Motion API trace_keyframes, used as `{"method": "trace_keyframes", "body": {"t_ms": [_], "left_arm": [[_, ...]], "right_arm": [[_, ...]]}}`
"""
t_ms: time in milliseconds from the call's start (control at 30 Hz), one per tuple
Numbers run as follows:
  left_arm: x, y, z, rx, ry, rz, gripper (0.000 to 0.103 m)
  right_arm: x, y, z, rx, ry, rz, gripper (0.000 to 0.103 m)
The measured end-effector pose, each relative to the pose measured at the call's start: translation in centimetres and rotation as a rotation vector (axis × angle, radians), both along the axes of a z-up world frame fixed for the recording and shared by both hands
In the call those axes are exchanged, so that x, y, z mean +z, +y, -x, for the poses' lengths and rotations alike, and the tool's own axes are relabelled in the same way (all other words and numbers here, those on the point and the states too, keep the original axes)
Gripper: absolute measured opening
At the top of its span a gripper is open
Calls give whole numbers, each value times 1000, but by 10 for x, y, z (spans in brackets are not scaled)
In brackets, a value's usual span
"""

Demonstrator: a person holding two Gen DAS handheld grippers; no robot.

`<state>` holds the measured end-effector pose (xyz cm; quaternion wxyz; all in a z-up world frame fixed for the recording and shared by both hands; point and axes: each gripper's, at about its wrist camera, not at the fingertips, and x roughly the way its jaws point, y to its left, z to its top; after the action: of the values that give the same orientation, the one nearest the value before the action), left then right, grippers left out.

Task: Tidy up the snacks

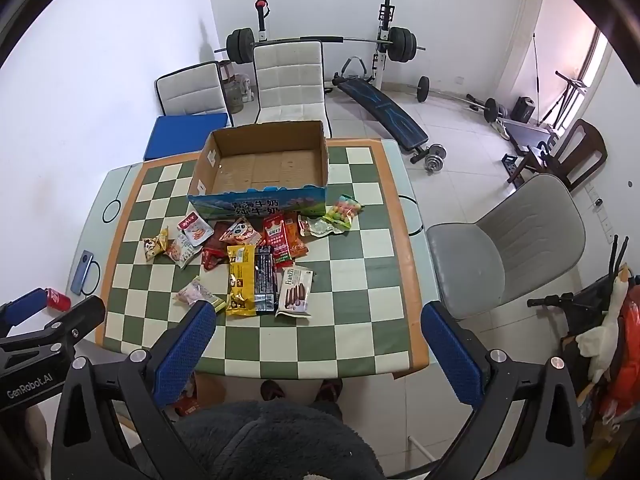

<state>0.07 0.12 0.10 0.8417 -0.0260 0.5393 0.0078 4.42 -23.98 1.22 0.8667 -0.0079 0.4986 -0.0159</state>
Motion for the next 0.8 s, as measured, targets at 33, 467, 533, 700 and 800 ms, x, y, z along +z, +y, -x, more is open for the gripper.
{"method": "trace_keyframes", "body": {"t_ms": [33,467,533,700,800], "left_arm": [[3,0,-3,-1,-1,-1,103],[7,-3,-3,4,-6,7,103],[7,-4,-3,0,-4,6,103],[6,-2,-2,2,-7,8,103],[6,-2,-2,2,-9,8,103]], "right_arm": [[2,2,0,0,0,-2,103],[0,7,-3,3,4,-5,103],[2,7,-1,5,5,-8,103],[3,3,1,6,5,-15,103],[4,4,0,6,4,-15,103]]}}
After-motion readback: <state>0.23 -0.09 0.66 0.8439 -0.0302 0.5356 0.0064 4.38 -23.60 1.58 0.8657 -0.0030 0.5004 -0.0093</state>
